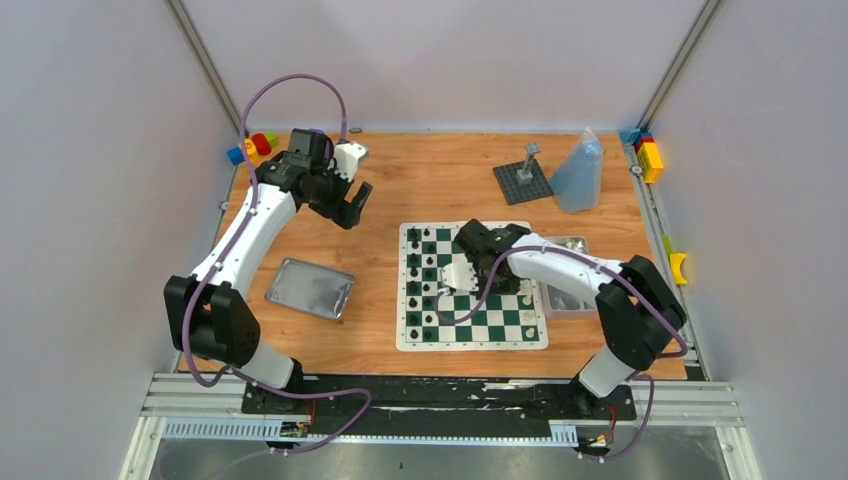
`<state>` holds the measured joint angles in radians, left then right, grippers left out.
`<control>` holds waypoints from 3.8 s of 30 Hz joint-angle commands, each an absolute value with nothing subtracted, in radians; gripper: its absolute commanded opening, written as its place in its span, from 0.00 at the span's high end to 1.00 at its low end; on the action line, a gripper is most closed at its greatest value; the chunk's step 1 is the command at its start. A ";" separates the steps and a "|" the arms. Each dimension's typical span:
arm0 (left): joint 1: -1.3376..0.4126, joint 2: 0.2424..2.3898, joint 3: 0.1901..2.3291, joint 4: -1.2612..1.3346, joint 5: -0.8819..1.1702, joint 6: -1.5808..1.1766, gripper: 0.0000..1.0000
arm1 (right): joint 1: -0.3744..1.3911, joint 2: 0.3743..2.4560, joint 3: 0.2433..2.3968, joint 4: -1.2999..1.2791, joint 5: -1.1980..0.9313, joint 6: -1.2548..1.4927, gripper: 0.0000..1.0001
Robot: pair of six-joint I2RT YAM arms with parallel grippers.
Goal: Set up the chess pieces on the board
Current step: Place the chess piece on the chessboard, then move the chess piece to the chessboard.
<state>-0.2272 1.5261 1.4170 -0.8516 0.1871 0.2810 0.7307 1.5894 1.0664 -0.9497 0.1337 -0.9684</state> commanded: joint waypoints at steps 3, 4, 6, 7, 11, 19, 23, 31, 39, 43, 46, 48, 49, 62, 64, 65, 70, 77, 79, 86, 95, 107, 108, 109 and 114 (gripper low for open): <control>-0.210 1.460 1.417 -0.839 0.158 0.245 0.00 | 0.827 1.683 1.121 -0.962 0.281 -0.965 0.94; -0.209 1.457 1.418 -0.838 0.156 0.246 0.00 | 0.840 1.695 1.121 -0.963 0.295 -0.970 0.94; -0.209 1.453 1.418 -0.838 0.154 0.246 0.00 | 0.866 1.718 1.124 -0.965 0.319 -0.972 0.93; -0.209 1.452 1.418 -0.839 0.154 0.246 0.00 | 0.877 1.729 1.122 -0.965 0.332 -0.973 0.92; -0.208 1.451 1.419 -0.840 0.156 0.245 0.00 | 0.912 1.775 1.116 -0.966 0.380 -0.960 0.89; -0.208 1.444 1.411 -0.838 0.156 0.249 0.00 | 0.947 1.806 1.129 -0.966 0.411 -0.937 0.77; -0.208 1.435 1.401 -0.831 0.153 0.251 0.00 | 0.947 1.804 1.136 -0.966 0.408 -0.913 0.65; -0.208 1.432 1.391 -0.824 0.155 0.255 0.00 | 0.916 1.732 1.209 -0.998 0.287 -0.827 0.59; -0.208 1.435 1.390 -0.821 0.174 0.253 0.00 | 0.683 1.664 1.289 -1.058 -0.206 -0.695 0.48; -0.208 1.443 1.393 -0.823 0.178 0.252 0.00 | 0.606 1.668 1.265 -1.011 -0.295 -0.650 0.45; -0.207 1.448 1.395 -0.825 0.180 0.250 0.00 | 0.580 1.675 1.230 -0.971 -0.311 -0.629 0.46; -0.208 1.447 1.395 -0.825 0.181 0.250 0.00 | 0.571 1.680 1.213 -0.957 -0.326 -0.620 0.46; -0.208 1.446 1.394 -0.826 0.182 0.250 0.00 | 0.568 1.680 1.204 -0.950 -0.333 -0.617 0.46; -0.208 1.447 1.387 -0.824 0.190 0.250 0.00 | 0.556 1.715 1.140 -0.871 -0.285 -0.604 0.54; -0.208 1.446 1.385 -0.823 0.191 0.249 0.00 | 0.553 1.724 1.138 -0.870 -0.279 -0.605 0.55; -0.208 1.447 1.385 -0.823 0.191 0.250 0.00 | 0.551 1.729 1.136 -0.867 -0.275 -0.605 0.56; -0.208 1.449 1.383 -0.822 0.195 0.251 0.00 | 0.543 1.747 1.129 -0.860 -0.267 -0.612 0.59; -0.208 1.454 1.386 -0.823 0.196 0.250 0.00 | 0.539 1.758 1.121 -0.862 -0.273 -0.615 0.72; -0.207 1.454 1.386 -0.824 0.196 0.249 0.00 | 0.538 1.755 1.121 -0.864 -0.274 -0.615 0.79; -0.208 1.457 1.387 -0.825 0.198 0.248 0.00 | 0.509 1.731 1.142 -0.882 -0.262 -0.621 0.98; -0.208 1.463 1.385 -0.823 0.201 0.248 0.00 | 0.469 1.727 1.175 -0.899 -0.242 -0.637 1.00; -0.208 1.467 1.384 -0.824 0.205 0.247 0.00 | 0.447 1.756 1.180 -0.890 -0.220 -0.647 0.99; -0.208 1.468 1.386 -0.823 0.207 0.247 0.00 | 0.446 1.756 1.178 -0.887 -0.221 -0.648 0.98; -0.207 1.467 1.386 -0.823 0.208 0.246 0.00 | 0.445 1.756 1.177 -0.885 -0.220 -0.648 0.97; -0.207 1.466 1.386 -0.826 0.207 0.248 0.00 | 0.445 1.761 1.169 -0.879 -0.218 -0.648 0.88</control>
<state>-0.2146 1.4685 1.3861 -0.8436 0.1898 0.2626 0.4500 1.7527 1.1530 -0.8963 -0.2249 -0.6346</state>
